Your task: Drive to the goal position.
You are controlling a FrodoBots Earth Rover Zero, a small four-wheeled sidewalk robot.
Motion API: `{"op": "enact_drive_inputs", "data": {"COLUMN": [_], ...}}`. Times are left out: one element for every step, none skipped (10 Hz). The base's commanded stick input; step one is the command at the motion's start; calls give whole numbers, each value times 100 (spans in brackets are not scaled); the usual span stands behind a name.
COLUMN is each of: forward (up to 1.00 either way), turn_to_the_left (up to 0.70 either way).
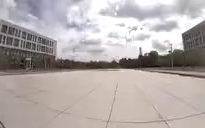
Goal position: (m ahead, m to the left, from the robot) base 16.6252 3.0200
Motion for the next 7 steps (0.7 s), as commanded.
{"op": "enact_drive_inputs", "data": {"forward": [70,70,70,70,70,70,70], "turn_to_the_left": [18,4,9,6,2,6,3]}}
